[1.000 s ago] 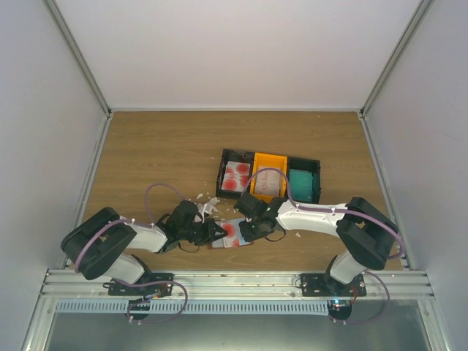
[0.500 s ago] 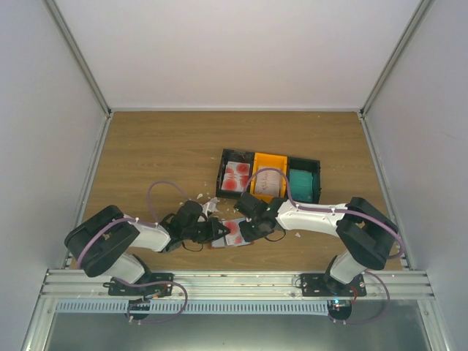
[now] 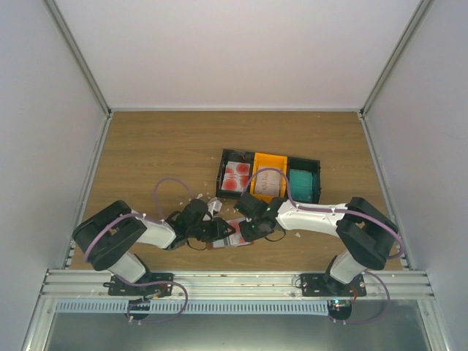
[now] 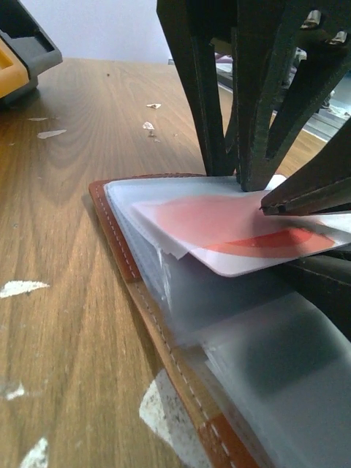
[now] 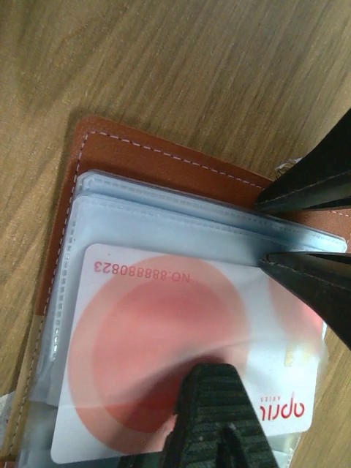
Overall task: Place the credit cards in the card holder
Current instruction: Insert the credit card into the card holder.
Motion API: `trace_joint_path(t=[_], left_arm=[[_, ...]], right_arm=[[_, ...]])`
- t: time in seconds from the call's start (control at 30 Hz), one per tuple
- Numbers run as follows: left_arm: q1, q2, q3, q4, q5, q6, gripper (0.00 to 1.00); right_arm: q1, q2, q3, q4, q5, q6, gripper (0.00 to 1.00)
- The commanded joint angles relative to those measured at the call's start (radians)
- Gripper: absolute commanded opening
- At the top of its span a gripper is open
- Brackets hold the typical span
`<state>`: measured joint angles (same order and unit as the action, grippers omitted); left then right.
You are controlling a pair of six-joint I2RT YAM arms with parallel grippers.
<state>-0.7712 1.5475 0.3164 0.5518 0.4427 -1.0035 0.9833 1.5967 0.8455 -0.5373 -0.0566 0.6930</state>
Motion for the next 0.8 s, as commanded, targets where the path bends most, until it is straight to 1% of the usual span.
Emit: trace_joint_path(t=[0.0, 0.1, 0.17, 0.37, 0.5, 0.6, 0.77], left_arm=[[-0.019, -0.027, 0.011, -0.100, -0.012, 0.052, 0.20], [-0.019, -0.082, 0.017, -0.171, -0.029, 0.070, 0.27], [-0.019, -0.114, 0.019, -0.216, -0.037, 0.080, 0.29], [-0.019, -0.161, 0.031, -0.300, -0.074, 0.100, 0.32], [-0.020, -0.161, 0.058, -0.361, -0.074, 0.111, 0.38], [-0.019, -0.169, 0.087, -0.426, -0.068, 0.103, 0.43], [-0.019, -0.192, 0.131, -0.568, -0.076, 0.041, 0.49]], right_arm=[[0.014, 0.038, -0.031, 0.026, -0.026, 0.026, 0.17], [0.014, 0.030, -0.032, 0.025, -0.020, 0.032, 0.17], [0.014, 0.029, -0.034, 0.025, -0.020, 0.036, 0.15], [0.014, 0.033, -0.039, 0.032, -0.019, 0.037, 0.12], [0.015, 0.037, -0.037, 0.037, -0.021, 0.034, 0.09], [0.014, 0.037, -0.038, 0.036, -0.020, 0.038, 0.08], [0.014, 0.032, -0.040, 0.034, -0.014, 0.051, 0.08]])
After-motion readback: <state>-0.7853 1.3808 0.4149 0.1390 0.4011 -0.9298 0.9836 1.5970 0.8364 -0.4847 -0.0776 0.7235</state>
